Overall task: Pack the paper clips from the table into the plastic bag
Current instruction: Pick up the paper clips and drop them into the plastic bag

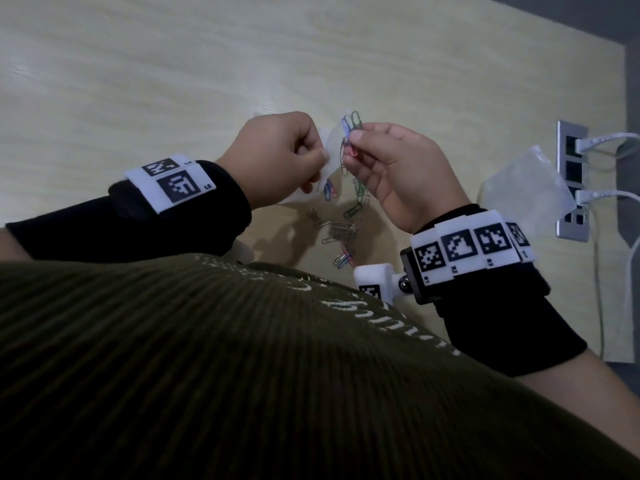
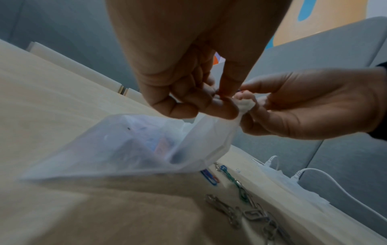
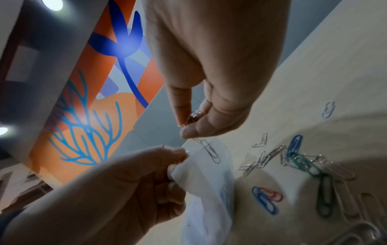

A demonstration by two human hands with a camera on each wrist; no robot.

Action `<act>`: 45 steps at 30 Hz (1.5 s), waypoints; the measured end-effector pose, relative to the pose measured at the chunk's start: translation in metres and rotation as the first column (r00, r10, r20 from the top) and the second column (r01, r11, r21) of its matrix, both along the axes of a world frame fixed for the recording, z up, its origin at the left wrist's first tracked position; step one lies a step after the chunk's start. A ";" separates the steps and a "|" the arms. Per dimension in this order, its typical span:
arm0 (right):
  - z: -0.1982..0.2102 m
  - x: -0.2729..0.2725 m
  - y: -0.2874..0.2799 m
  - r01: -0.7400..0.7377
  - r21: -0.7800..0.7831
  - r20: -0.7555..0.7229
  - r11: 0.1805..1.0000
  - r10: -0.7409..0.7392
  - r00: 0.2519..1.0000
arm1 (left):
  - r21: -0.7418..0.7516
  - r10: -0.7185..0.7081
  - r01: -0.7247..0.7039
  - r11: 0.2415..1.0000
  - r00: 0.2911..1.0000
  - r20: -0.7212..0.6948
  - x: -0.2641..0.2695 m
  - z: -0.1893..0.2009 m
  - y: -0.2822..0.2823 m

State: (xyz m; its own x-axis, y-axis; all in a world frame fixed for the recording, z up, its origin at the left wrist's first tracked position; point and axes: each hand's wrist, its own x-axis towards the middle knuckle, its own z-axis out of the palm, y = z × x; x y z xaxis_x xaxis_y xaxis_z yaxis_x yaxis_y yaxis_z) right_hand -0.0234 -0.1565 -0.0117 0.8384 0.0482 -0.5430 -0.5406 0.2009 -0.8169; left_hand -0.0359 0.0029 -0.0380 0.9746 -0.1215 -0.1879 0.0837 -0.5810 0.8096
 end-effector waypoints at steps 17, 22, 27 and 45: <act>-0.013 0.032 -0.003 -0.099 -0.589 0.149 0.802 0.229 0.962 | 0.002 0.120 -0.120 0.993 0.993 -0.018 0.004 -0.004 0.005; -0.039 0.046 -0.022 -0.278 -0.884 -0.086 0.375 0.455 0.886 | 0.066 0.247 -0.247 0.967 0.969 0.000 0.006 -0.003 0.010; -0.064 0.038 -0.010 -0.426 -0.895 -0.215 0.136 0.704 0.676 | 0.072 0.327 -0.326 0.943 0.945 -0.013 0.007 0.000 0.014; -0.063 -0.027 -0.009 -0.176 -0.984 -0.103 -0.004 0.823 0.558 | -0.013 0.265 -0.266 0.964 0.964 -0.032 -0.003 0.015 0.005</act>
State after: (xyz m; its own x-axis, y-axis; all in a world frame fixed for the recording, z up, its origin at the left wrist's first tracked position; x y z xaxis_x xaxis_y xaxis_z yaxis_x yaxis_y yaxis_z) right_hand -0.0500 -0.1659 -0.0750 0.8997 0.3818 -0.2113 0.3254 -0.9097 -0.2580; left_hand -0.0386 0.0080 -0.0227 0.9663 0.1373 -0.2179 0.2575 -0.5212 0.8137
